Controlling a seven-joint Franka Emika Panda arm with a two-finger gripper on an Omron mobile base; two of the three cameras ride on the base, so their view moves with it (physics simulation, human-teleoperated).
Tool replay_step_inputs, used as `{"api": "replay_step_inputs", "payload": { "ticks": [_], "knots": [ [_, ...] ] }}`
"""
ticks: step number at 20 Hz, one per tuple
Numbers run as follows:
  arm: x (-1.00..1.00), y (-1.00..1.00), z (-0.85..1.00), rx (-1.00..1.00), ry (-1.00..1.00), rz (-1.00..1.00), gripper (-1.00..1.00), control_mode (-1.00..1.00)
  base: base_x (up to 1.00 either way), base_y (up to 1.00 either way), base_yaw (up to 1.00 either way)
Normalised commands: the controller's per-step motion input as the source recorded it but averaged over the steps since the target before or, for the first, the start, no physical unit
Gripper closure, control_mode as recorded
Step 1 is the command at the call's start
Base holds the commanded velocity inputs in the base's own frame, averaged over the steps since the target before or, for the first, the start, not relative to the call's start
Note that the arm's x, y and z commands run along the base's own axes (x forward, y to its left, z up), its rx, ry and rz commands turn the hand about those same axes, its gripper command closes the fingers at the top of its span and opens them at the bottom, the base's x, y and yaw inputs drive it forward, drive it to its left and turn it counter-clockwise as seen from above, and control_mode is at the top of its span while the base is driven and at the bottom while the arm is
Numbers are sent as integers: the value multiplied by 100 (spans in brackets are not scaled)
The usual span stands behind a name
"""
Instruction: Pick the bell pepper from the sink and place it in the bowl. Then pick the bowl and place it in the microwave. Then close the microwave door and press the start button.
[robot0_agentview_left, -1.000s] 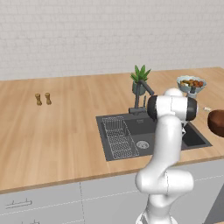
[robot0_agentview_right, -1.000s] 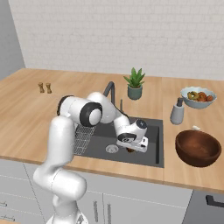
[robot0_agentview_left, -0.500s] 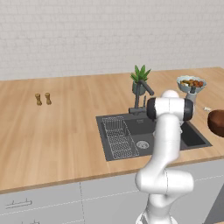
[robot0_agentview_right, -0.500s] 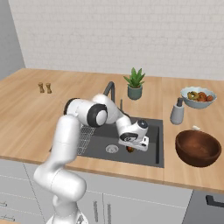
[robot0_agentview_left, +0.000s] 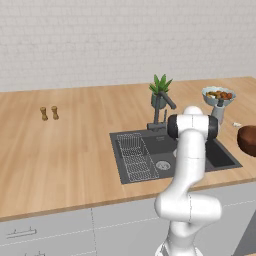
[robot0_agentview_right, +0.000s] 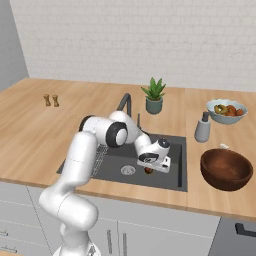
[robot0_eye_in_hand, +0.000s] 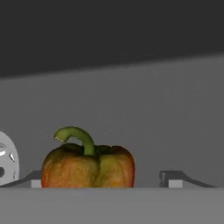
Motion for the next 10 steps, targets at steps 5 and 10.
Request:
{"api": "replay_step_inputs", "payload": {
  "ticks": [5,10],
  "knots": [
    [12,1,-31,0,0,0,100,-100,0,0,0],
    [-22,0,-16,0,0,0,100,-100,0,0,0]
  ]
}}
